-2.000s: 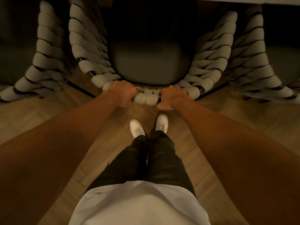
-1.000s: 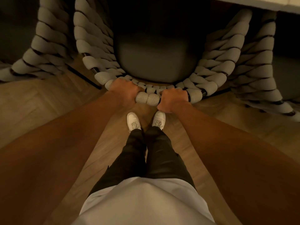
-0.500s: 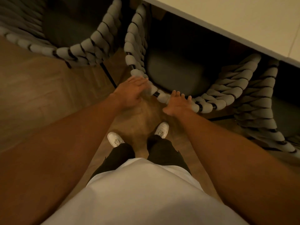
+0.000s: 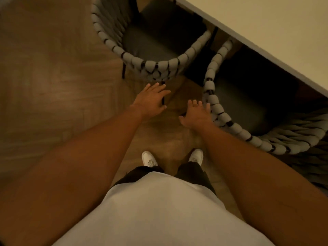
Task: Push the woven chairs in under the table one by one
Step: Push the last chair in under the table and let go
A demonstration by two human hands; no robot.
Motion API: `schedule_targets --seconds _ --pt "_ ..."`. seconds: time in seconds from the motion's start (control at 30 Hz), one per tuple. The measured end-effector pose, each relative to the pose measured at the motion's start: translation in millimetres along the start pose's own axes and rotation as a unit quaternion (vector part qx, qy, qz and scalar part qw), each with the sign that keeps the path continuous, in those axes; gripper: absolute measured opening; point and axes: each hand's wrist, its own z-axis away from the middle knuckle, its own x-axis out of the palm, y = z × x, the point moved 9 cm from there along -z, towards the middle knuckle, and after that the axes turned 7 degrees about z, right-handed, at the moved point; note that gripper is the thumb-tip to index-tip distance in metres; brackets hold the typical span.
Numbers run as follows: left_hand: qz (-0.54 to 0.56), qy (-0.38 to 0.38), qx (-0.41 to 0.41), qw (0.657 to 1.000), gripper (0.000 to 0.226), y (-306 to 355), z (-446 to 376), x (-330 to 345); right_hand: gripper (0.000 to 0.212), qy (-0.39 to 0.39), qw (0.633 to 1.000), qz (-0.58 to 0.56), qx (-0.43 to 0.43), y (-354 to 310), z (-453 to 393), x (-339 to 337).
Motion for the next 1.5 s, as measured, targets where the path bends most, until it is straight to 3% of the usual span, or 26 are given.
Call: schedule_targets --seconds 0.23,0.4,0.7,0.87,1.17,1.33,1.5 --pt "0.031 -0.007 -0.130 0.991 0.069 -104 62 3 0.083 0.004 0.995 0.052 -0.086 -117 -26 -20" --pt "0.041 -0.016 -0.168 0.985 0.072 -158 78 4 0.083 -0.001 0.989 0.084 -0.125 -158 -64 -42" --pt "0.047 -0.014 -0.181 0.982 0.072 -237 5 -52 0.083 0.027 0.979 0.094 -0.178 -210 -166 -116" --pt "0.047 -0.010 -0.177 0.983 0.071 -272 -46 -81 0.085 -0.005 0.978 0.085 -0.190 -219 -216 -142" --pt "-0.023 -0.044 -0.110 0.993 0.081 -302 -115 -100 0.093 -0.087 0.987 0.032 -0.129 -215 -274 -142" --pt "-0.114 -0.121 -0.038 0.985 0.089 -324 -160 -86 0.107 -0.131 0.989 -0.016 -0.062 -208 -289 -122" --pt "-0.210 -0.219 0.084 0.949 0.080 -336 -209 -73 0.106 -0.167 0.984 -0.058 0.003 -211 -299 -95"
